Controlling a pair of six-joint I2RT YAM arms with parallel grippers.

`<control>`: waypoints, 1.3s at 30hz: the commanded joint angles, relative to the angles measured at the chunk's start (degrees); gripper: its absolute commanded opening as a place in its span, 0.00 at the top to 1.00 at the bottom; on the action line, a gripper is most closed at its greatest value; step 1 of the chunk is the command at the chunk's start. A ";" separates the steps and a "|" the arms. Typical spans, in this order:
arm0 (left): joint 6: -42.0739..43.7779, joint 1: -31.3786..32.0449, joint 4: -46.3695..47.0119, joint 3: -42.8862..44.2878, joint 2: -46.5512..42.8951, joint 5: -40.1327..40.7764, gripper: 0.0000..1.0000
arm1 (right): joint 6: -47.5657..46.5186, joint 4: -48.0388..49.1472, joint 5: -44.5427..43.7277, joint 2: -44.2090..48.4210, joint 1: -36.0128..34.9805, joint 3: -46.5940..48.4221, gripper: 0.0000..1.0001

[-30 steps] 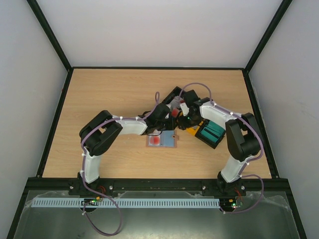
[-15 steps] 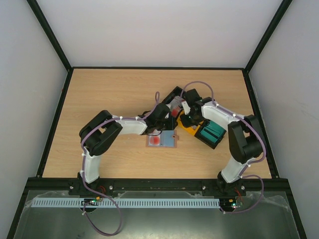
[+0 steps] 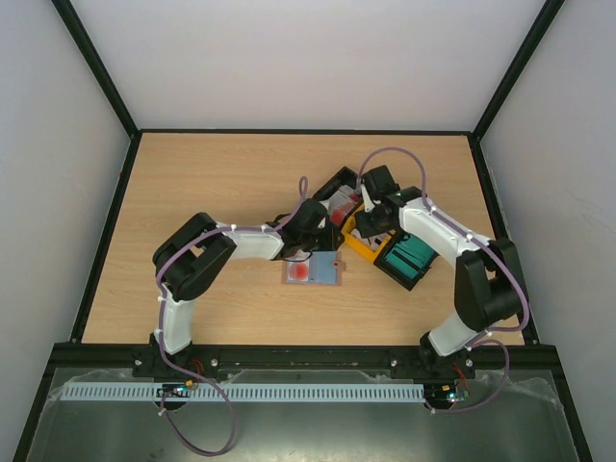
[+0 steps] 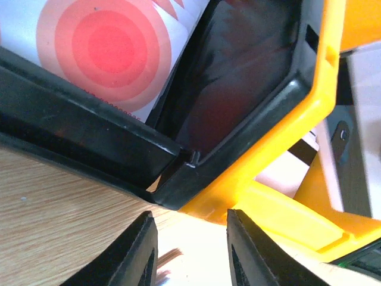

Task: Put the credit cards into the card holder
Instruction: Pick up the credit card from the storage box.

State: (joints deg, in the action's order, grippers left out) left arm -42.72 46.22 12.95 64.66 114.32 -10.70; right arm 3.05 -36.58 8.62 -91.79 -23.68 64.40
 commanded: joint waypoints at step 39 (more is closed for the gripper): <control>-11.95 -0.08 16.44 -19.45 -37.30 -16.54 0.00 | 53.28 65.89 41.14 41.10 3.28 -32.19 0.98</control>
State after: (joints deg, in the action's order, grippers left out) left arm -51.46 46.22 24.51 46.15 78.83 -22.72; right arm 50.68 18.48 44.12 -51.03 -19.97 33.01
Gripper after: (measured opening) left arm 0.999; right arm 0.023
